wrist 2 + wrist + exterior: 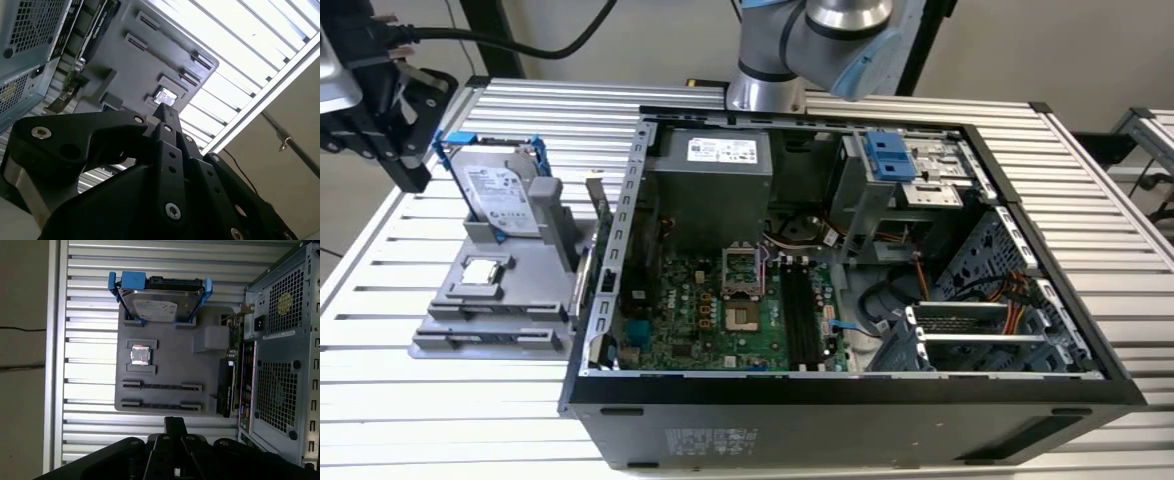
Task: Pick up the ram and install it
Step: 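Reach for the ram, then pick up the ram and move it above insertion slot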
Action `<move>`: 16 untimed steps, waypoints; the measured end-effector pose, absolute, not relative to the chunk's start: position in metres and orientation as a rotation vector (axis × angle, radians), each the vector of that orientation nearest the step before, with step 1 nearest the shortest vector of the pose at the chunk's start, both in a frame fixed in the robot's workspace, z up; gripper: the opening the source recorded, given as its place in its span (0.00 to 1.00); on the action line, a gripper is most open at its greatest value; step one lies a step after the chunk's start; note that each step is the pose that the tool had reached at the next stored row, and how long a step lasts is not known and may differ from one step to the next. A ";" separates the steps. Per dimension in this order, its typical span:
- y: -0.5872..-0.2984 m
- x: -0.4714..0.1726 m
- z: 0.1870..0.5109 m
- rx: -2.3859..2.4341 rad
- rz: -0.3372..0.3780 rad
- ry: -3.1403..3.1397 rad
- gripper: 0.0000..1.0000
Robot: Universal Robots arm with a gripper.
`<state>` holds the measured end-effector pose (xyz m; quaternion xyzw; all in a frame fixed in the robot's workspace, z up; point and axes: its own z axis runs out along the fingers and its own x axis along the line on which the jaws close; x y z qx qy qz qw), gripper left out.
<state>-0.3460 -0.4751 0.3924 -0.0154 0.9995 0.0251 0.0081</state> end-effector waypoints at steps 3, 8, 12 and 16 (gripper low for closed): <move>-0.475 -0.346 0.392 -0.086 0.079 3.124 0.00; -0.475 -0.346 0.393 -0.145 0.079 3.123 0.00; -0.475 -0.346 0.393 -0.200 0.080 3.121 0.00; -0.475 -0.346 0.393 -0.274 0.080 3.116 0.00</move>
